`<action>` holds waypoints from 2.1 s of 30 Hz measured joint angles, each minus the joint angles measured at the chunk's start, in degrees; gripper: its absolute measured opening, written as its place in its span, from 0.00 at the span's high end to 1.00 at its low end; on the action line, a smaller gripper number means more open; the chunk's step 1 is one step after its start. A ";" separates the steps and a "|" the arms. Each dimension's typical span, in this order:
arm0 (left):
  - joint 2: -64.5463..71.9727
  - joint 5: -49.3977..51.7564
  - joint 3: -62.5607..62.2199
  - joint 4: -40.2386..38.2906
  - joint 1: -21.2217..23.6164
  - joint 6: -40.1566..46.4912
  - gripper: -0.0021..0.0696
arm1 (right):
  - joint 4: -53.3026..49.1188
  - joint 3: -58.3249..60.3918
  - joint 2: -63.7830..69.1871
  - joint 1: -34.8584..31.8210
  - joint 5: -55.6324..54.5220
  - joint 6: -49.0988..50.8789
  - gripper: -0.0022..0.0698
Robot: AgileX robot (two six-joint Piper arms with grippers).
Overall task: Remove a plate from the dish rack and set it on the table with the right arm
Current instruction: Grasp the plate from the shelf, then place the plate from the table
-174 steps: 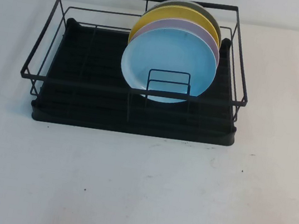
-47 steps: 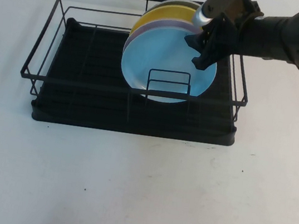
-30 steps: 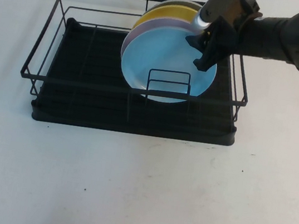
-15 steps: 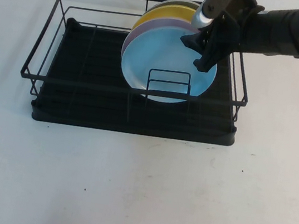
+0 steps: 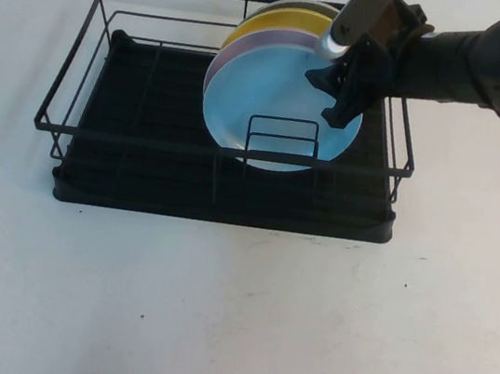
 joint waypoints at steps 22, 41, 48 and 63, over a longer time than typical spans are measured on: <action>0.00 0.00 0.00 0.00 0.00 0.00 0.98 | -1.48 0.00 0.00 0.00 -1.76 -0.58 0.88; 0.00 0.00 0.00 0.00 0.00 0.00 0.98 | -22.52 0.00 -23.17 0.00 18.57 55.87 0.89; 0.00 0.00 0.00 0.00 0.00 0.00 0.98 | -22.19 5.98 -23.62 0.56 31.74 70.79 0.89; 0.00 0.00 0.00 0.00 0.00 0.00 0.98 | -5.43 34.74 -19.30 5.90 11.25 71.97 0.89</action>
